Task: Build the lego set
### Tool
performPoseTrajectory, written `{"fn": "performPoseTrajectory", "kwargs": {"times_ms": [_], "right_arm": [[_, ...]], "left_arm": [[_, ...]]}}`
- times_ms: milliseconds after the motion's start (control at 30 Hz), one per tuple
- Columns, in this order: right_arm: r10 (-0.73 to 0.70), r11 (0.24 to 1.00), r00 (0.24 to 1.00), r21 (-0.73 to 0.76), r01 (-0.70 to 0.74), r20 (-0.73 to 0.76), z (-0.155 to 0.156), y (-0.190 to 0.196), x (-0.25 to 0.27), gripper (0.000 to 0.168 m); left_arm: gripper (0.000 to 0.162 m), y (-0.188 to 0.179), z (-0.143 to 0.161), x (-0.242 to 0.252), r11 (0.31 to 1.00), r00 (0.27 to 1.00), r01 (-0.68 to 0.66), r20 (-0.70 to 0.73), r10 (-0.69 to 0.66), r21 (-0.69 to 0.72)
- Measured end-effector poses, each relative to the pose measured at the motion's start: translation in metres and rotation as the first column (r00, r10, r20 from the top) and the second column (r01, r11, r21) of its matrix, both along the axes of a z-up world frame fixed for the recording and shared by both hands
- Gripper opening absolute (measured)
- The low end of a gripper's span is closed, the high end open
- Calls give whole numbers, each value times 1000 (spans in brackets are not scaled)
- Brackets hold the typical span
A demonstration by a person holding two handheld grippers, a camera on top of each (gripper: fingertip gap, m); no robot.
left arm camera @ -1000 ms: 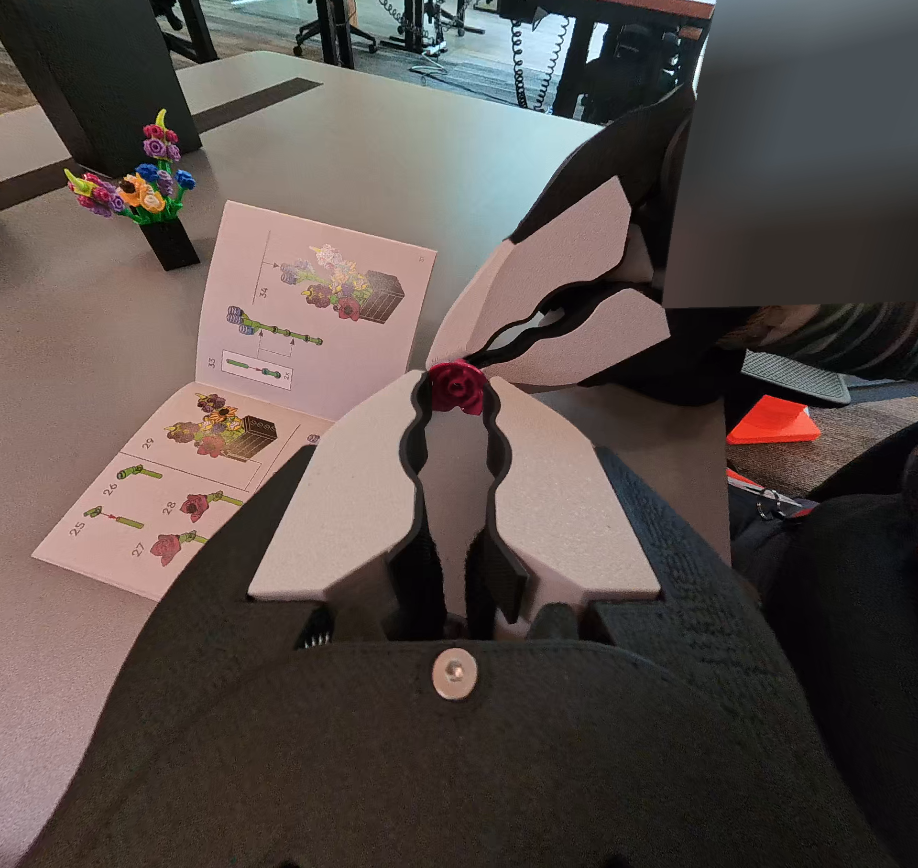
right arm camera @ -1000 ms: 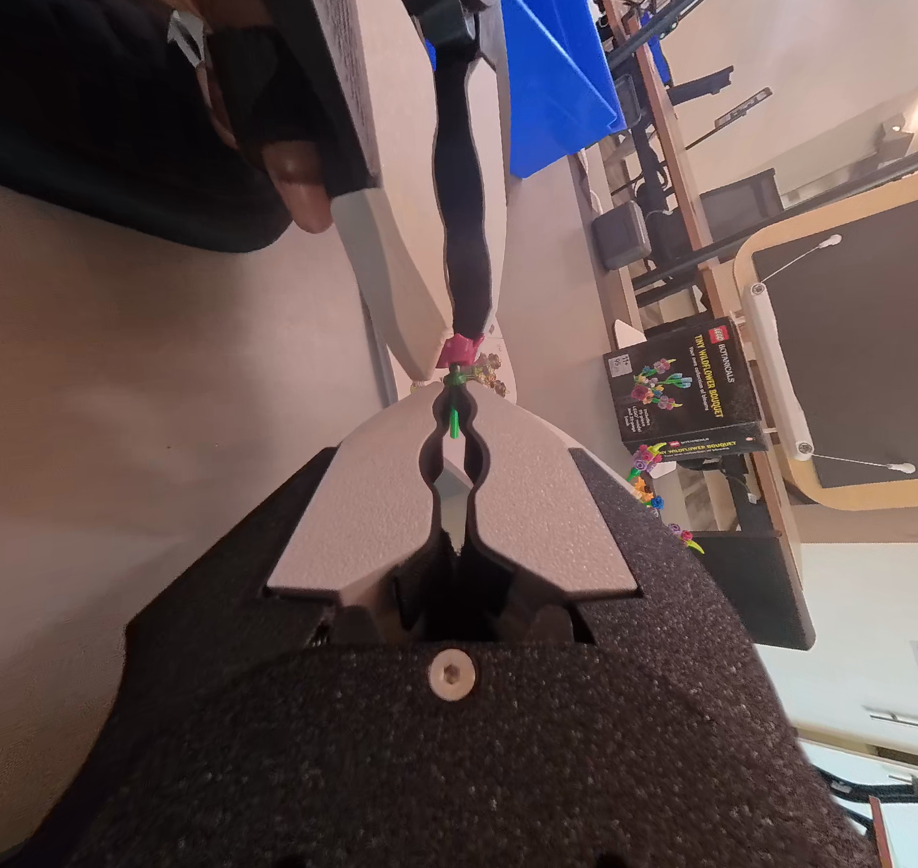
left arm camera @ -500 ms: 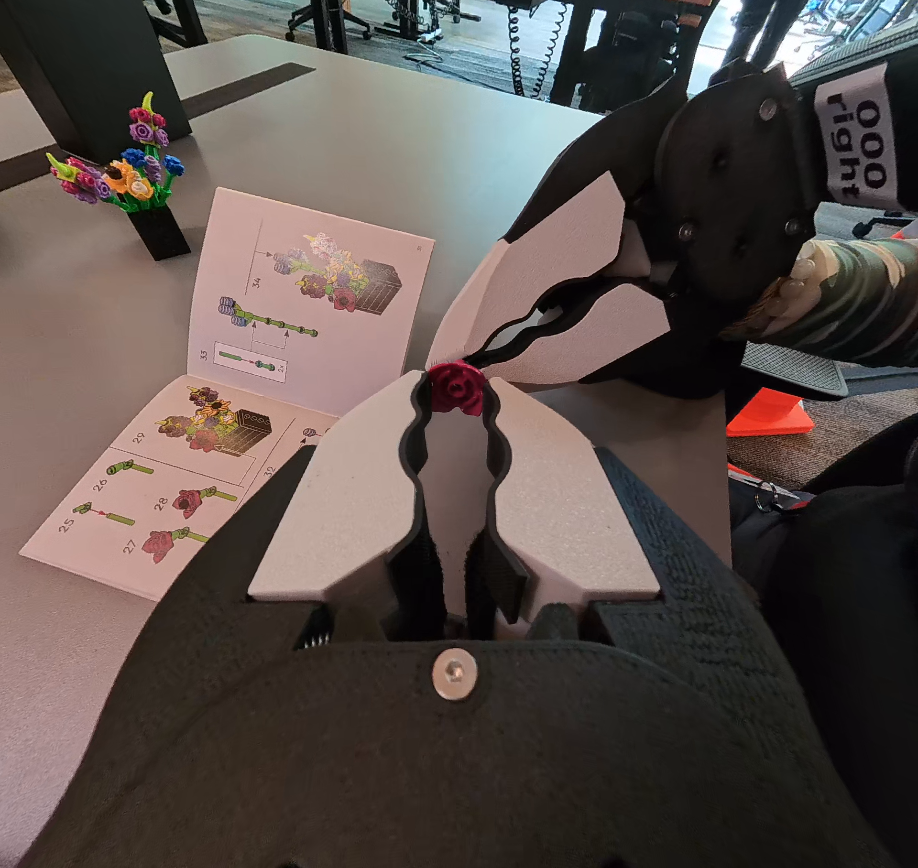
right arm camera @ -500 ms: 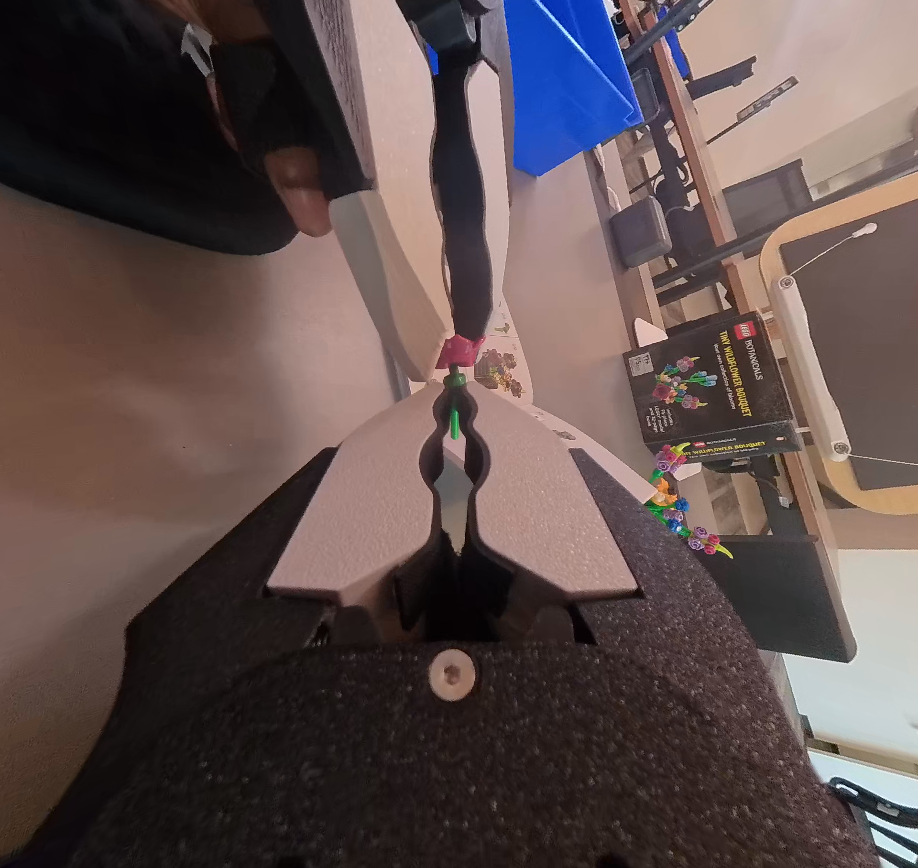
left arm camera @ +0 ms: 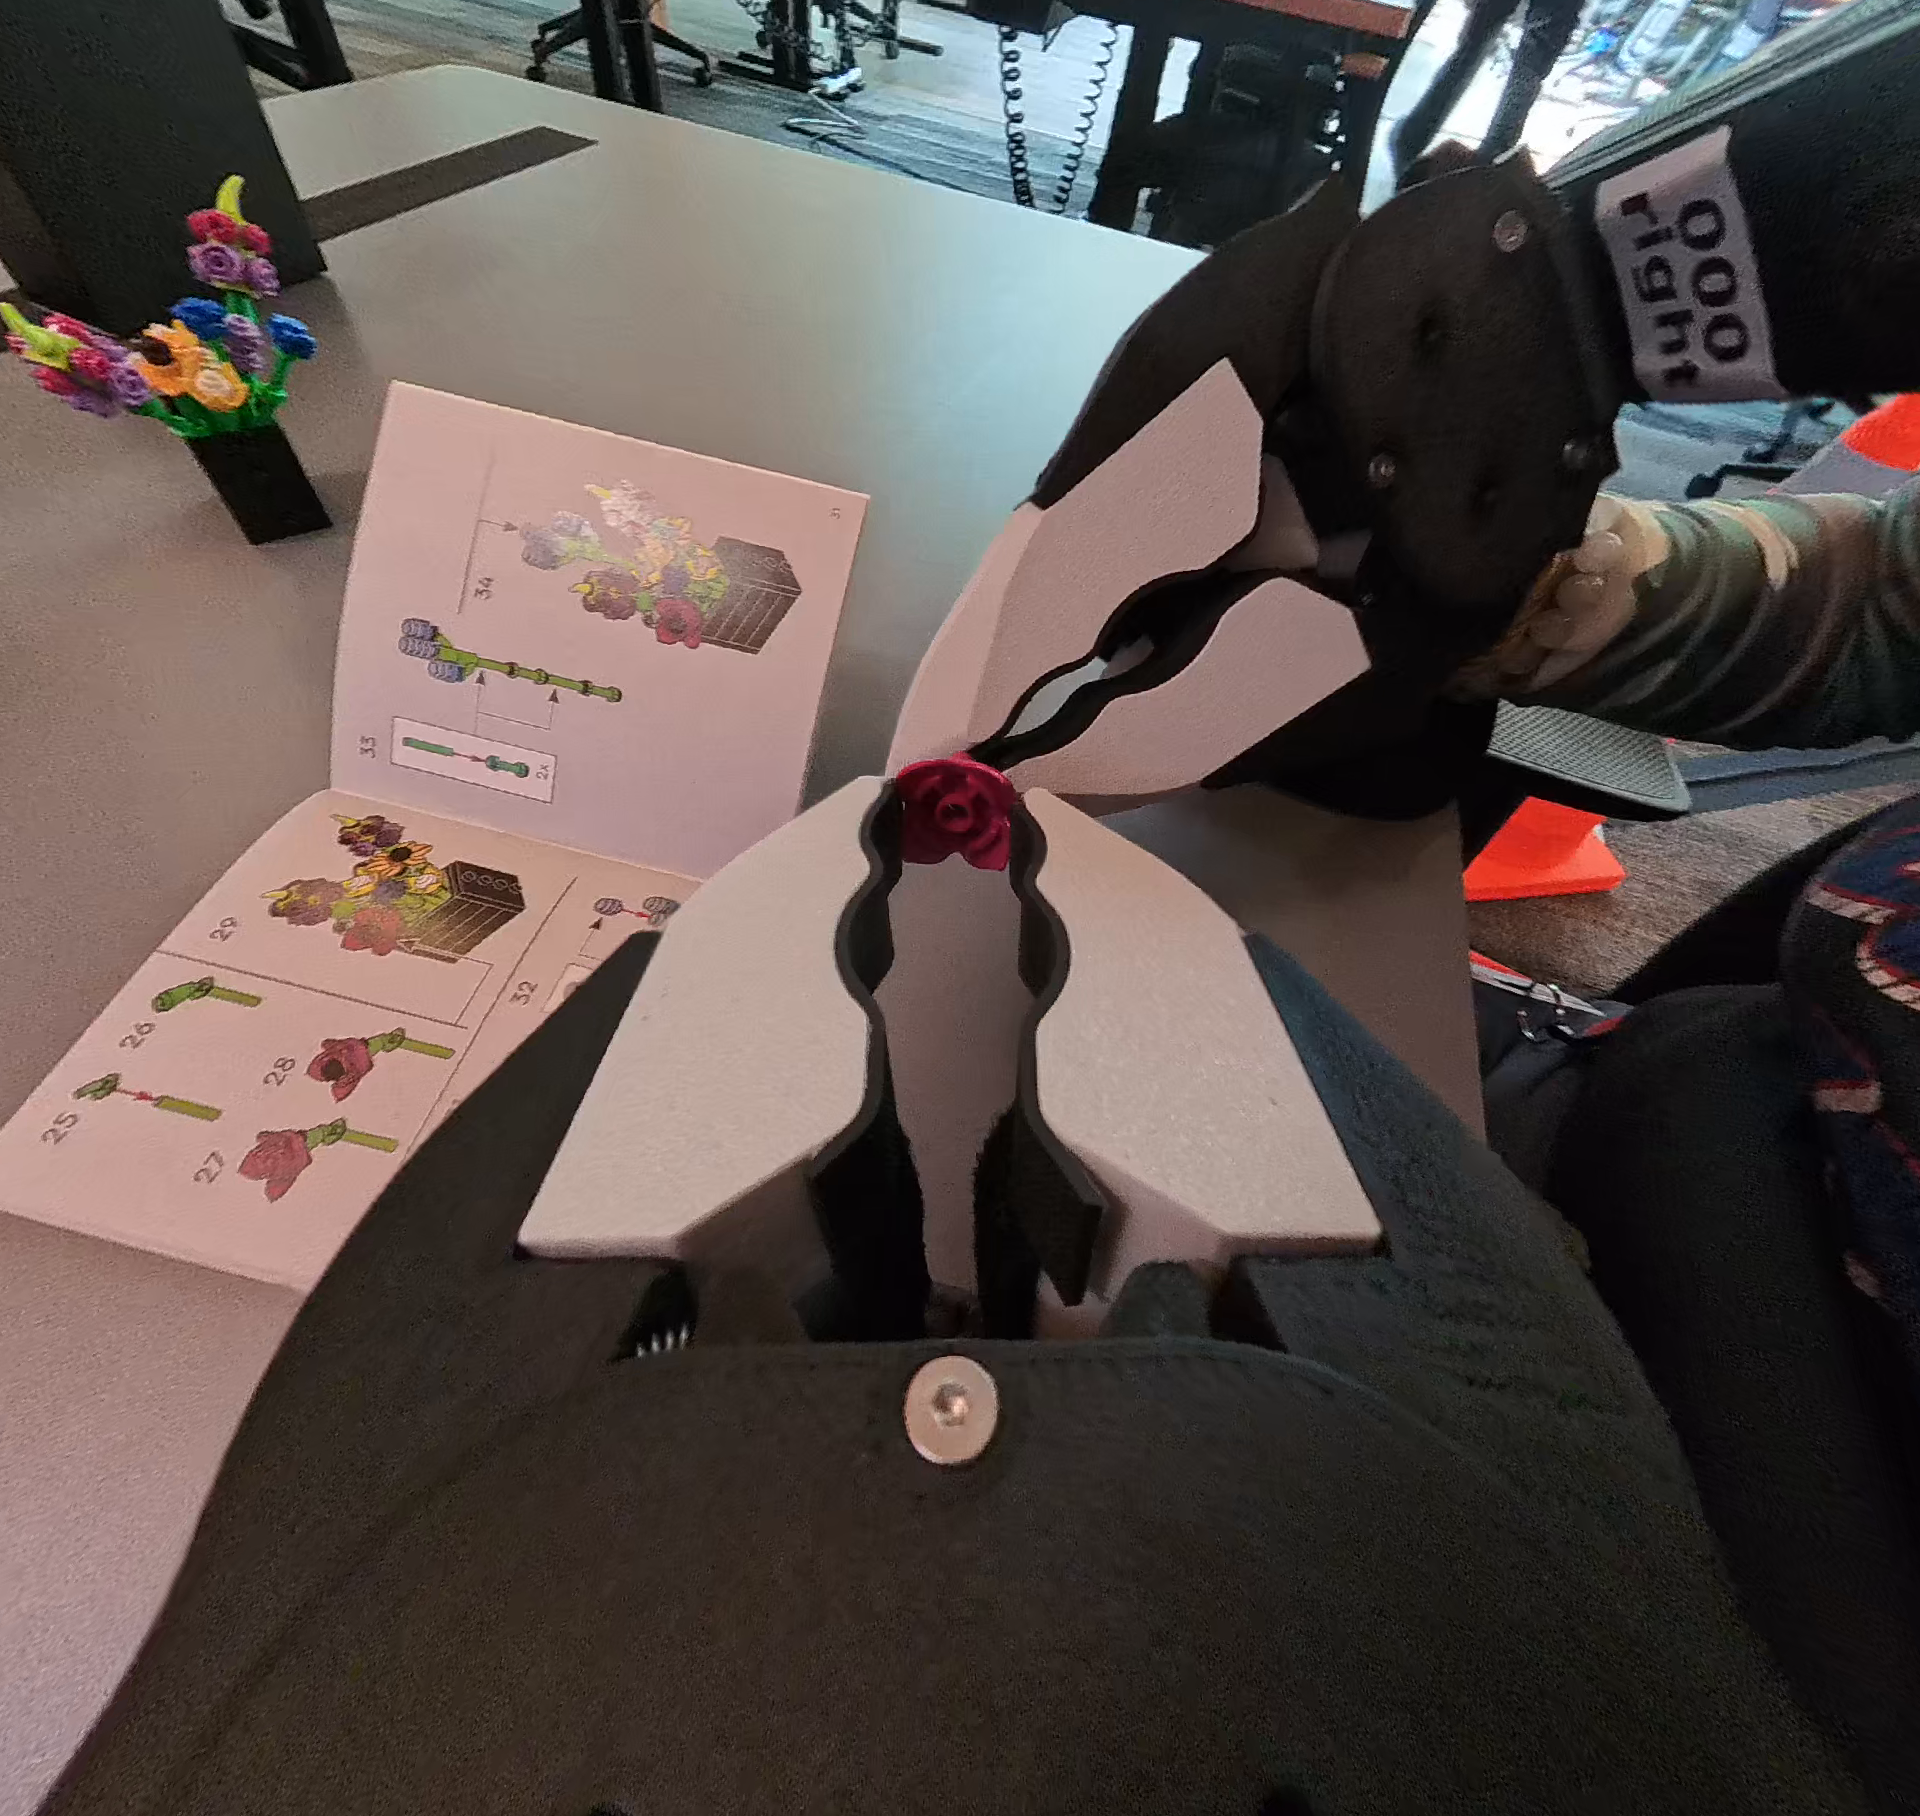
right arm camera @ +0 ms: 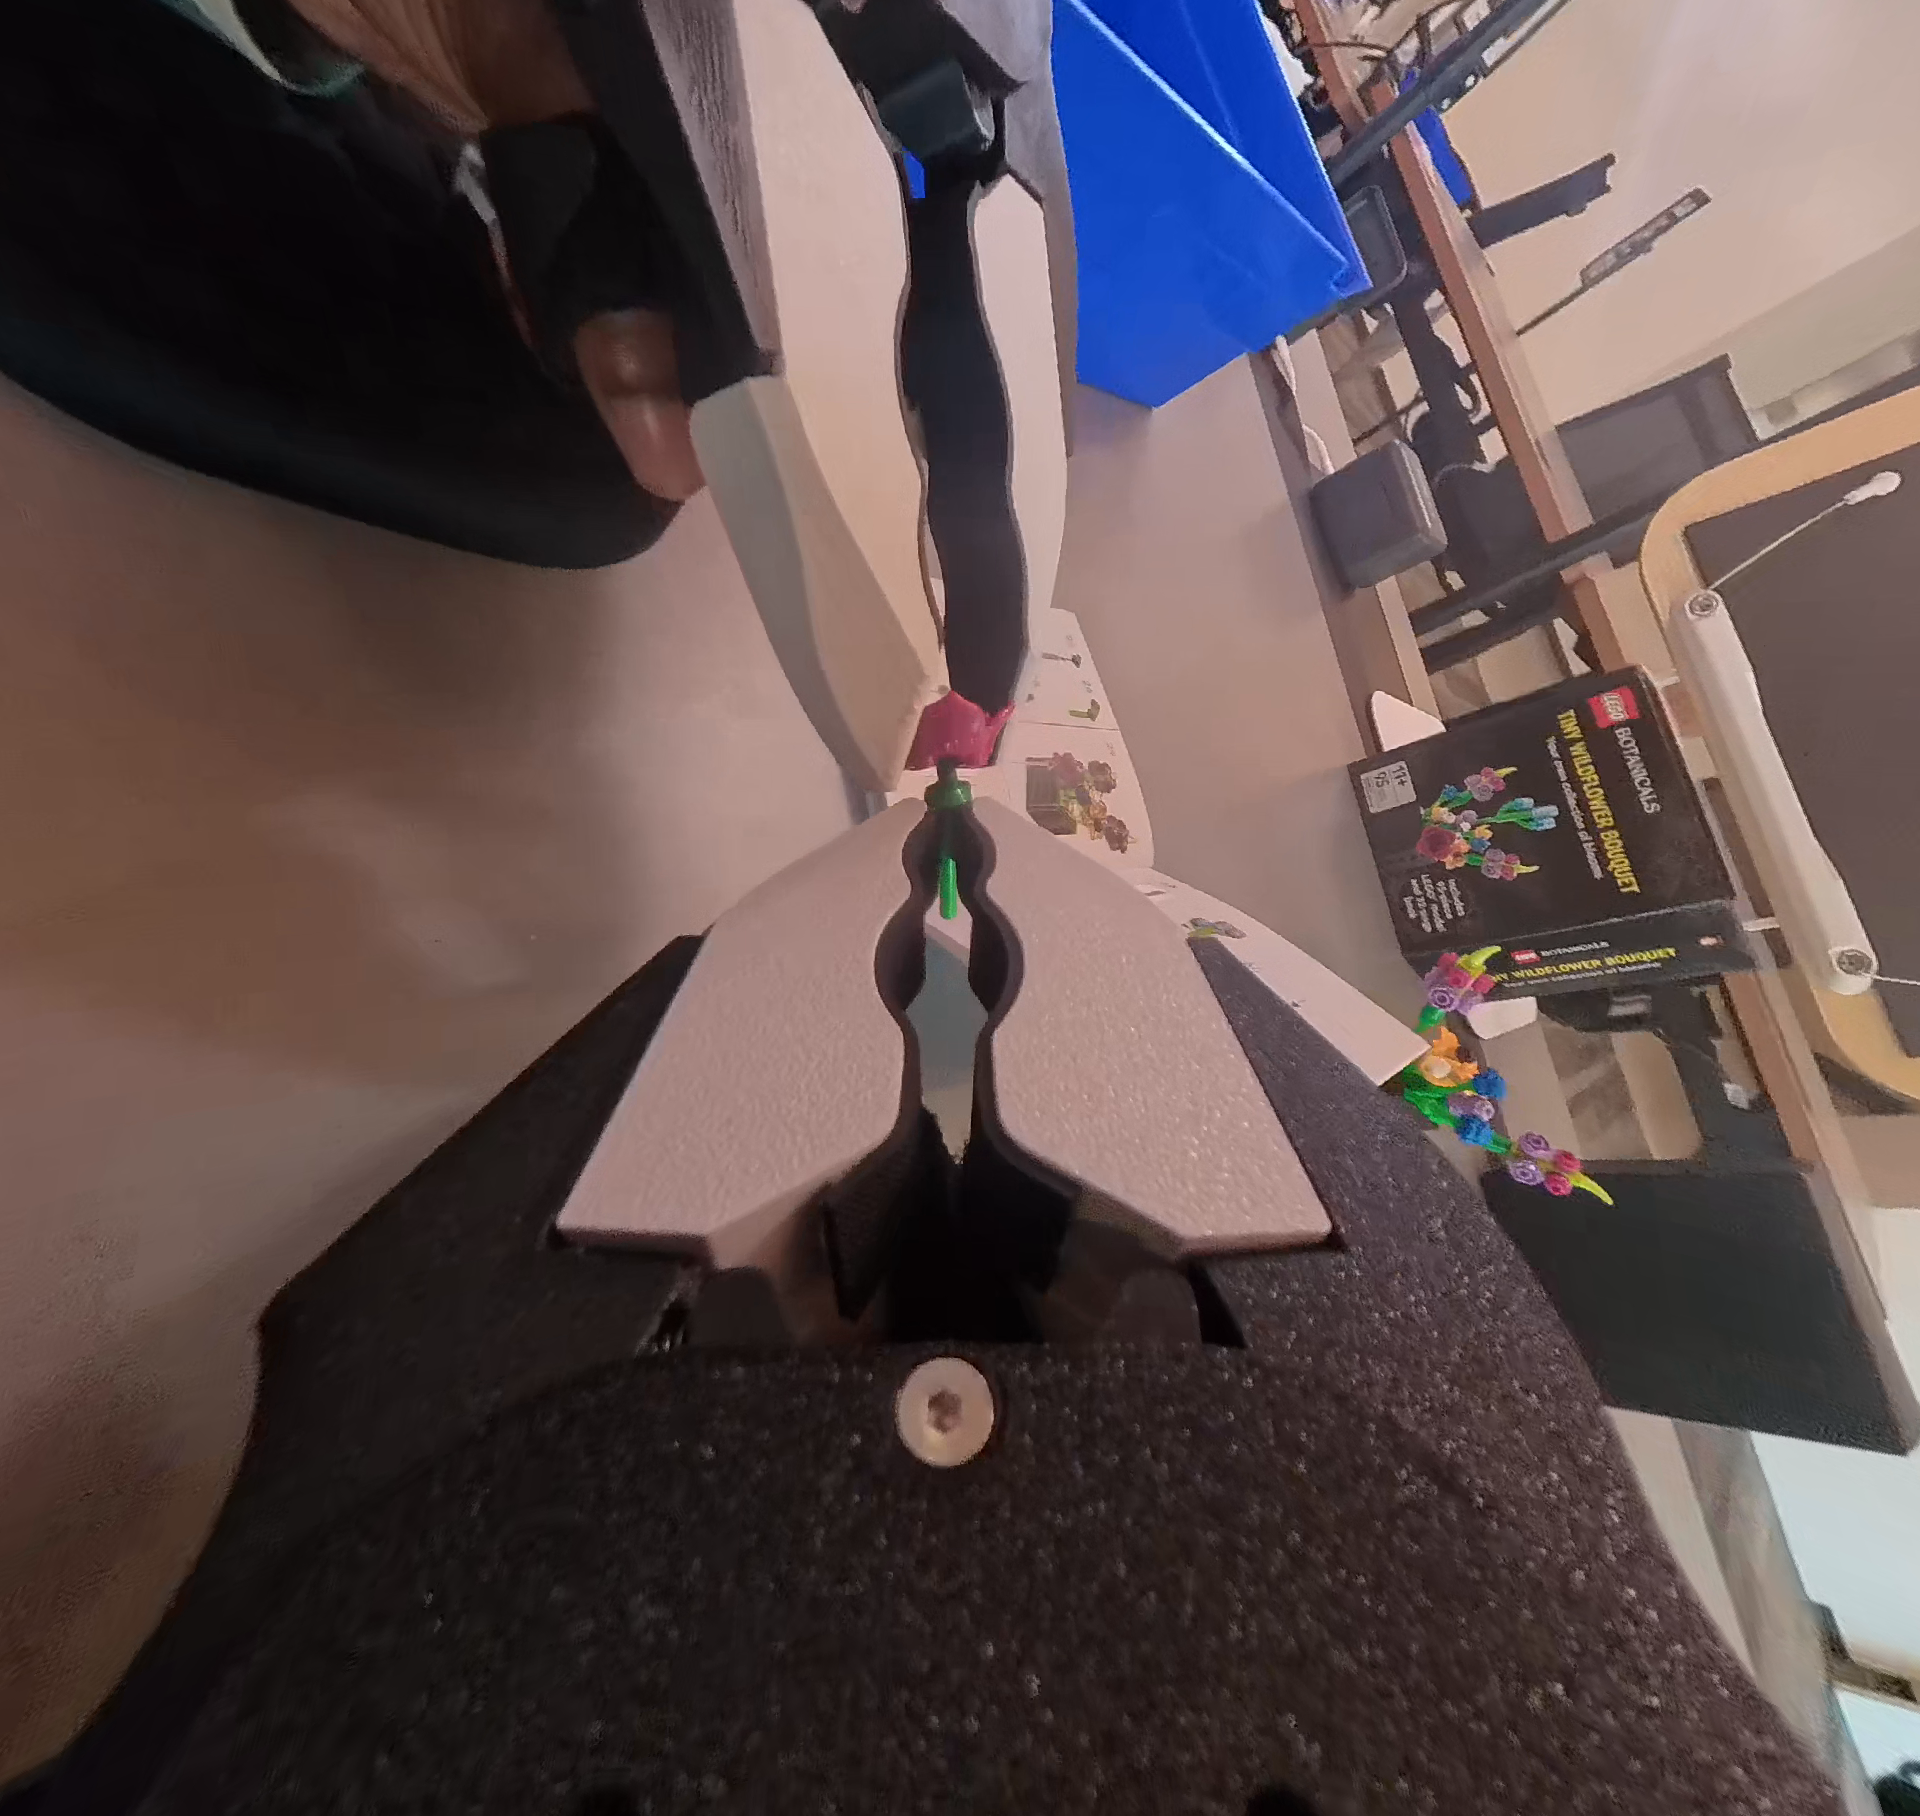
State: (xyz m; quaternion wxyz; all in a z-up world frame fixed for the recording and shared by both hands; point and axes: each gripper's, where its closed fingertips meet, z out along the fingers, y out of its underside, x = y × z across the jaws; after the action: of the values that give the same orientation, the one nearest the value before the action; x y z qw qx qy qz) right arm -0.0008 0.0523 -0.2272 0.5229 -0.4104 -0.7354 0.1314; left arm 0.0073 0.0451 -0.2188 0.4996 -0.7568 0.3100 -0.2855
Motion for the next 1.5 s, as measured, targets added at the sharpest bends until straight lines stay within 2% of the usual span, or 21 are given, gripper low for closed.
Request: {"fn": "performPoseTrajectory", "kwargs": {"times_ms": [267,567,733,1100,1300,1400,1500], "right_arm": [[94,982,995,-164,-98,-32,-3,-6,2,2],[153,939,987,-305,-161,-48,-8,-7,1,3],[169,916,982,-356,-187,-83,-6,-8,-2,2],[157,898,982,-398,-187,-109,-2,-6,-4,2],[70,858,972,-483,-174,-225,19,9,2,2],[41,836,961,-517,-184,-275,28,12,6,2],[15,798,951,-569,-197,-308,33,15,8,2]], "left_arm": [[21,-5,-1,6,998,998,63,4,-63,-23],[21,-4,-6,6,999,998,48,-29,-48,-16],[21,-4,-3,4,999,999,47,2,-47,-13],[21,-4,1,2,999,998,41,37,-41,-8],[21,-4,5,-1,999,996,36,79,-35,-7],[21,-2,1,-1,1000,1000,9,28,-9,-13],[21,-1,-15,1,1000,991,-18,-134,15,-24]]}}
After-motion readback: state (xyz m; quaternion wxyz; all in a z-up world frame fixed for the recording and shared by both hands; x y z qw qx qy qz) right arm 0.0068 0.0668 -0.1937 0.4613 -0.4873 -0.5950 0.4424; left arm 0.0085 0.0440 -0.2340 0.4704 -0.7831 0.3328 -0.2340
